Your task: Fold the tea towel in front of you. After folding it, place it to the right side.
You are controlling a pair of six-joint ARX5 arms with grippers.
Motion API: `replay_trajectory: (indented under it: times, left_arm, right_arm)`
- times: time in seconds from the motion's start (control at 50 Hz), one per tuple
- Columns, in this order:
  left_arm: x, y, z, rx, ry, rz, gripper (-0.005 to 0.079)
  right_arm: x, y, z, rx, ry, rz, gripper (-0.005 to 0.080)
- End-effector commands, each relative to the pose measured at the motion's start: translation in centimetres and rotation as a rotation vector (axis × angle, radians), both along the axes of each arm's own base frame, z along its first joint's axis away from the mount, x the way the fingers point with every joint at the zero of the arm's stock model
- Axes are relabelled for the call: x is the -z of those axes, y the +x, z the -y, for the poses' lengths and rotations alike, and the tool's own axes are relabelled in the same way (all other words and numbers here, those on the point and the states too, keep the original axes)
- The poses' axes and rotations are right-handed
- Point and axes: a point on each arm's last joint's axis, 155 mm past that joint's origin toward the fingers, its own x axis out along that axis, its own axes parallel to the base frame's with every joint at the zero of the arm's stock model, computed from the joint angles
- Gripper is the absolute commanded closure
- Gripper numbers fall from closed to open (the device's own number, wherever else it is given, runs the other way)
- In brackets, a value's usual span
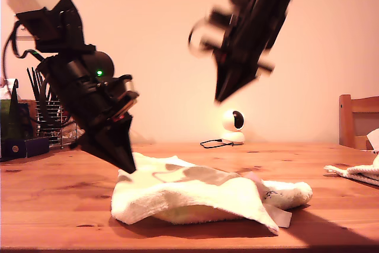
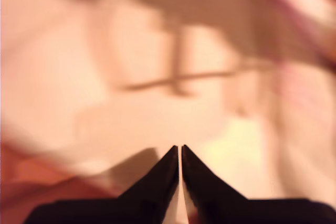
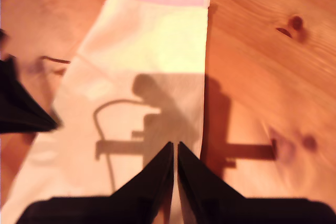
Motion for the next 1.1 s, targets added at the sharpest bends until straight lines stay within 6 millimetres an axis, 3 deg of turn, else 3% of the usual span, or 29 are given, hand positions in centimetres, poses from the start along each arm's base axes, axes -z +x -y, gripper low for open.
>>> replay_trajectory:
  times: [0.0, 0.26, 0.42, 0.86, 1.08]
  left_arm:
    - [-0.5, 0.5, 0.0, -0.012, -0.003, 0.027, 0.0762]
    - [-0.8, 1.2, 0.6, -0.006, -0.016, 0.067, 0.0762]
    - [-0.7, 1.3, 0.5, -0.009, -0.002, 0.072, 0.0762]
    - [-0.7, 0.5, 0.6, -0.01, -0.016, 0.034, 0.0762]
    - [-0.8, 0.4, 0.6, -0.024, -0.014, 0.016, 0.0762]
  right_arm:
    - [2.1, 0.7, -0.7, 0.004, 0.019, -0.023, 0.0762]
    - [4.2, 3.7, -4.4, 0.013, 0.206, -0.002, 0.0762]
    - [6.0, 4.4, -5.4, 0.019, 0.256, -0.019, 0.0762]
    - [8.2, 5.8, -6.8, 0.027, 0.325, -0.012, 0.0762]
    - [9.9, 5.3, -6.8, 0.039, 0.314, -0.057, 0.0763]
